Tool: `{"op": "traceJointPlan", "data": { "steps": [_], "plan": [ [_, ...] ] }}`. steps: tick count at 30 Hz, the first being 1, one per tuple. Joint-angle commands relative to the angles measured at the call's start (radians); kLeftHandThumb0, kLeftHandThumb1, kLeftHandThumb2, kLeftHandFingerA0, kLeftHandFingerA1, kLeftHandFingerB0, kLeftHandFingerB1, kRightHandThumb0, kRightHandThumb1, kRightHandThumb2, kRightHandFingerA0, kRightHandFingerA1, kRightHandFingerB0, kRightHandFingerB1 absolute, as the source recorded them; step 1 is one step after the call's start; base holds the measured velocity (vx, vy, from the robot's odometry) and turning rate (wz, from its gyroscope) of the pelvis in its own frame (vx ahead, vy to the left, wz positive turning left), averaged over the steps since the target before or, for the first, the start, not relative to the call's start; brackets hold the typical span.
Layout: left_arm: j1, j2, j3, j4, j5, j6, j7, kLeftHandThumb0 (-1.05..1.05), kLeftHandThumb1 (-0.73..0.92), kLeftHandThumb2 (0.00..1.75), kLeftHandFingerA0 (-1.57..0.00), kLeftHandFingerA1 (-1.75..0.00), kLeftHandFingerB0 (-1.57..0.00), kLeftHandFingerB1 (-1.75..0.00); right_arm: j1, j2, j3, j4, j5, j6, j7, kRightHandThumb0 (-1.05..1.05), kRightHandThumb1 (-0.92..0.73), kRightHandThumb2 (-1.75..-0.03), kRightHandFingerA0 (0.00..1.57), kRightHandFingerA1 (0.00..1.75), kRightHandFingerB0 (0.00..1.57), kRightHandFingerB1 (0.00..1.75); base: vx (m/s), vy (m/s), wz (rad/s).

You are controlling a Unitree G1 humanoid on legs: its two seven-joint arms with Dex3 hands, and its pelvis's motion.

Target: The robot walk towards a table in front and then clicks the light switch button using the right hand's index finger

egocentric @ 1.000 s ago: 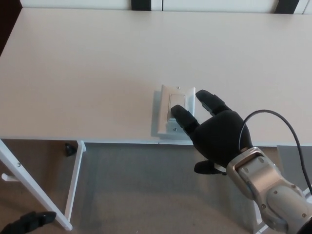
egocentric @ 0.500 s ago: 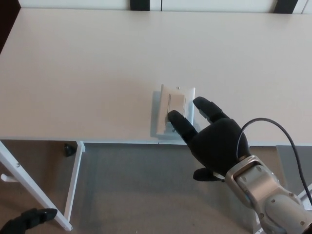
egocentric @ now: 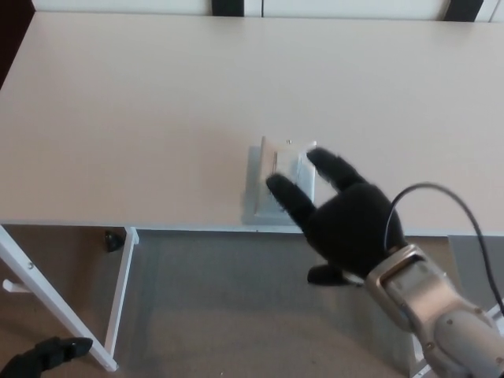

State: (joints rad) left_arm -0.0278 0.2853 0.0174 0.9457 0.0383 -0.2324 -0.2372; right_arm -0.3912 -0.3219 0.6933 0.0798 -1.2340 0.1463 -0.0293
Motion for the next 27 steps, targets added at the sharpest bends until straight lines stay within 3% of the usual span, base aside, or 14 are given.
{"op": "traceJointPlan", "data": {
  "steps": [1,4,6,9,13,17,22,23,25,27],
  "plan": [
    [-0.009,0.023,0.006,0.010,0.004,0.011,-0.006,-0.25,0.65,0.59,-0.50,-0.56,-0.34,-0.42,0.025,-0.060,-0.111,-0.199,0.092,-0.051,0.063,-1.05,-0.66,-0.99,0.00,0.00,0.00,0.00,0.00,0.000,0.00],
    [-0.012,0.021,0.006,0.005,0.006,0.036,0.001,-0.26,0.65,0.59,-0.51,-0.54,-0.34,-0.41,0.132,-0.130,-0.246,-0.496,0.211,-0.078,0.140,-1.04,-0.66,-0.98,0.00,0.00,0.00,0.02,0.00,0.000,0.00],
    [-0.013,0.021,0.005,0.006,0.006,0.037,0.001,-0.26,0.65,0.59,-0.51,-0.54,-0.34,-0.41,0.144,-0.133,-0.259,-0.518,0.219,-0.082,0.153,-1.04,-0.66,-0.98,0.00,0.00,0.00,0.02,0.00,0.000,0.00],
    [-0.013,0.020,0.003,0.025,0.009,0.018,-0.001,-0.27,0.64,0.59,-0.52,-0.57,-0.34,-0.42,0.403,-0.242,-0.416,-0.776,0.325,-0.160,0.108,-1.05,-0.71,-1.01,0.00,0.00,0.00,0.00,0.00,0.000,0.00],
    [-0.016,0.024,-0.007,0.038,0.020,0.001,-0.005,-0.28,0.65,0.59,-0.52,-0.57,-0.33,-0.42,0.711,-0.292,-0.573,-0.894,0.407,-0.288,-0.016,-1.05,-0.70,-1.00,0.00,0.00,0.00,0.00,0.00,0.000,0.00],
    [-0.018,0.018,-0.001,0.044,0.012,0.019,0.001,-0.25,0.65,0.59,-0.52,-0.57,-0.33,-0.42,0.990,-0.285,-0.710,-0.912,0.449,-0.433,-0.145,-1.05,-0.72,-1.02,0.00,0.03,0.00,0.00,0.00,0.000,0.00],
    [-0.008,0.011,0.003,0.057,0.003,-0.002,-0.011,-0.26,0.65,0.59,-0.51,-0.59,-0.32,-0.43,1.197,-0.222,-0.787,-0.818,0.469,-0.574,-0.316,-1.00,-0.64,-0.96,0.00,0.04,0.00,0.01,0.00,0.000,0.00],
    [-0.010,0.010,0.002,0.062,0.004,-0.006,-0.010,-0.23,0.45,0.91,-0.46,-0.67,-0.22,-0.54,1.209,-0.209,-0.791,-0.780,0.528,-0.599,-0.306,-1.00,-0.63,-0.96,0.00,0.06,0.00,0.03,0.00,0.000,0.00],
    [-0.005,0.006,0.004,0.054,0.000,-0.005,-0.013,-0.22,0.46,0.92,-0.44,-0.65,-0.21,-0.54,1.217,-0.174,-0.780,-0.678,0.771,-0.616,-0.176,-0.97,-0.59,-0.92,0.00,0.07,0.14,0.11,0.00,0.000,0.00],
    [-0.006,0.007,-0.003,0.060,0.010,-0.008,-0.008,-0.22,0.46,0.92,-0.44,-0.65,-0.21,-0.53,1.162,-0.136,-0.766,-0.553,0.857,-0.560,-0.102,-0.93,-0.58,-0.93,0.00,0.11,0.11,0.18,0.00,0.000,0.00]
  ]
}}
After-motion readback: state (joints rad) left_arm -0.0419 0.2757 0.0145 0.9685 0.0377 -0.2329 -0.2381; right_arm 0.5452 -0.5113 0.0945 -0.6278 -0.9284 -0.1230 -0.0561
